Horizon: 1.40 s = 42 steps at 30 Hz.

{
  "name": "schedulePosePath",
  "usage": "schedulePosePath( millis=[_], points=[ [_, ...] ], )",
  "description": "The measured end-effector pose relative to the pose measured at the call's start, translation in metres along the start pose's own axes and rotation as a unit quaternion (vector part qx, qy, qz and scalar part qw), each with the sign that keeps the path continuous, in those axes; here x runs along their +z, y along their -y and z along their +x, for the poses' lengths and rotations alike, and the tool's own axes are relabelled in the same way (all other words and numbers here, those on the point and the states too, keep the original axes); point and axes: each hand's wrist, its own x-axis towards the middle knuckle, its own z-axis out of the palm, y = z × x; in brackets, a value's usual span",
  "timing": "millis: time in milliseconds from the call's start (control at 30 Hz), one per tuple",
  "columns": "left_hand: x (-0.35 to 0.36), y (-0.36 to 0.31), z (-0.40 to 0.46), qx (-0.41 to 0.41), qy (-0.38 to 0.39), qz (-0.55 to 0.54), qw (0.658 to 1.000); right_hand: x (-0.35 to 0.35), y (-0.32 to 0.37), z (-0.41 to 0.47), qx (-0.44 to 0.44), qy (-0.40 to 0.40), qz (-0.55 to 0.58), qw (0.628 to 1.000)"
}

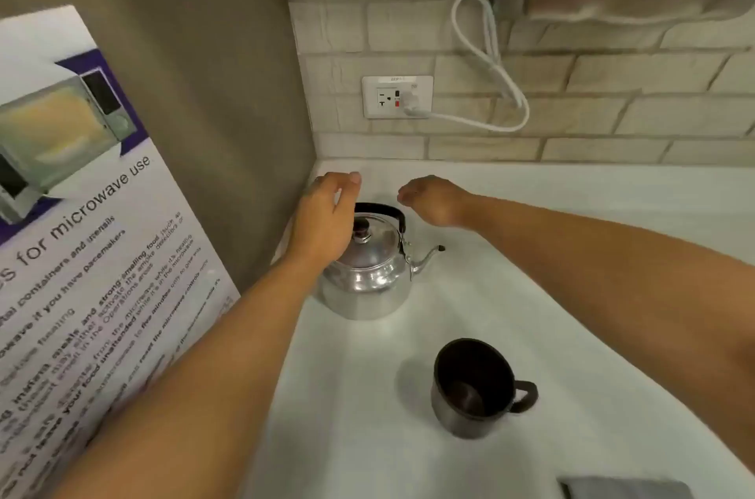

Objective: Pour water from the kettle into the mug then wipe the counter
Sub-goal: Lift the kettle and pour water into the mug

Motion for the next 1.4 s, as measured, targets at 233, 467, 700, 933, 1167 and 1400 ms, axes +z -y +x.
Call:
schedulePosePath(
  millis=[233, 467, 700, 933, 1167, 1400],
  points=[
    [0.021, 0.040, 0.009, -0.052, -0.011, 0.079, 0.995, 0.025, 0.006, 0.044, -0.003, 0.038, -0.090, 0.995],
    [0.028, 0.047, 0.019, -0.114, -0.017, 0.023, 0.993, 0.013, 0.006, 0.047, -0.050, -0.021, 0.070, 0.996],
    [0.019, 0.035, 0.032, -0.189, -0.085, -0.115, 0.972, 0.007, 0.006, 0.015, -0.157, -0.030, 0.087, 0.983],
    [0.007, 0.020, 0.018, -0.200, -0.128, -0.165, 0.957, 0.004, -0.002, -0.040, -0.174, -0.045, 0.066, 0.981],
    [-0.022, -0.025, -0.008, -0.155, -0.166, -0.186, 0.956, 0.009, -0.055, -0.132, -0.121, -0.067, 0.096, 0.986],
    [-0.049, -0.078, -0.051, -0.107, -0.195, -0.170, 0.960, 0.045, -0.123, -0.191, -0.018, -0.154, 0.152, 0.976]
  ],
)
